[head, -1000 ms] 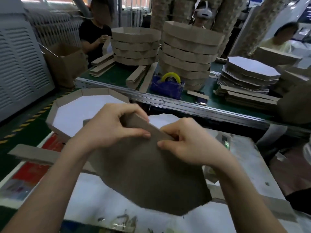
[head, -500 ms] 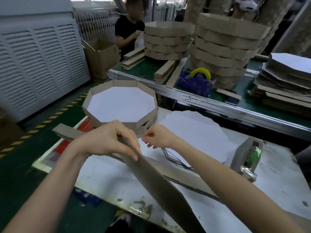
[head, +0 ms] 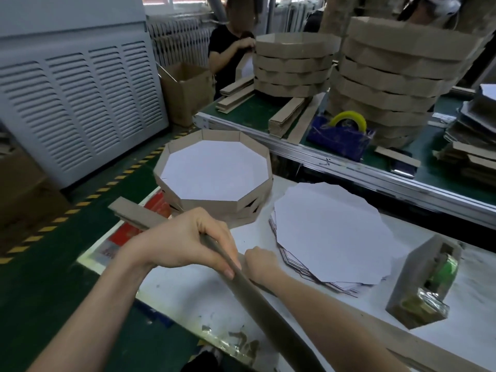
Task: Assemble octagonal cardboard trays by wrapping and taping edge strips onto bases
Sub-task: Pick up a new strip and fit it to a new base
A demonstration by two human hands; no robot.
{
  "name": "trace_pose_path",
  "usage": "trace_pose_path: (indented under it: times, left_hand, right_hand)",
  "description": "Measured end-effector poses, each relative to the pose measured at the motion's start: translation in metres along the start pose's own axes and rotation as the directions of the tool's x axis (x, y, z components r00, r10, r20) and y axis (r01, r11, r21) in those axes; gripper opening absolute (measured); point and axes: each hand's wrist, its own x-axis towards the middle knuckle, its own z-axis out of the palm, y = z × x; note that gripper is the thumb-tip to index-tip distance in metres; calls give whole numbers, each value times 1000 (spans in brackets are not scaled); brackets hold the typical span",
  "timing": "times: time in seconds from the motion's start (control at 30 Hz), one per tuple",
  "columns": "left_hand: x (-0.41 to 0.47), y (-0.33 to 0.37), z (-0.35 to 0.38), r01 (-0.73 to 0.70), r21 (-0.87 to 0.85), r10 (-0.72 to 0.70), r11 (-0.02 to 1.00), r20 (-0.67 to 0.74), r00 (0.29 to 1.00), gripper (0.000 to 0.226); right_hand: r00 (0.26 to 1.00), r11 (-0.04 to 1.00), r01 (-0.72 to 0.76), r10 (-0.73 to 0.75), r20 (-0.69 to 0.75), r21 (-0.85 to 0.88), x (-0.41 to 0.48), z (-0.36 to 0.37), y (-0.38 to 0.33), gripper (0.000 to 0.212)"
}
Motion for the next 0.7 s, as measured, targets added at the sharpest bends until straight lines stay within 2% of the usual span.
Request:
trace_pose_path:
  times: [0.17, 0.3, 0.4, 0.43, 0.53, 0.63, 0.7]
  left_hand:
    - [2, -1, -2, -1, 2, 1, 1000, 8, 1000, 15]
    - [8, 0, -4, 6, 20, -6, 1000, 7, 1000, 14]
    - [14, 2, -3, 9, 37, -9, 999, 1, 1000, 14]
    - [15, 2, -2, 11, 42, -11, 999, -1, 1000, 14]
    - [19, 1, 1, -2, 43, 3, 999, -5, 1000, 13]
    - [21, 2, 3, -3, 54, 5, 999, -25, 1000, 11]
    - [23, 2, 4, -2, 72, 5, 997, -46, 999, 11]
  right_hand:
    - [1000, 994, -19, 18, 3, 107, 2, -5, -1, 41]
    - [1000, 959, -5, 10, -16, 284, -6, -24, -1, 55]
    - [999, 941, 40, -38, -12, 337, -18, -41, -6, 70]
    - [999, 942, 44, -42, -14, 334, -22, -47, -8, 69]
    - [996, 939, 57, -33, -78, 340, -32, -63, -9, 50]
    - [976, 857, 120, -9, -217, 501, -39, -85, -1, 25]
    - [952, 780, 180, 16, -306, 600, -47, -107, 9, 24]
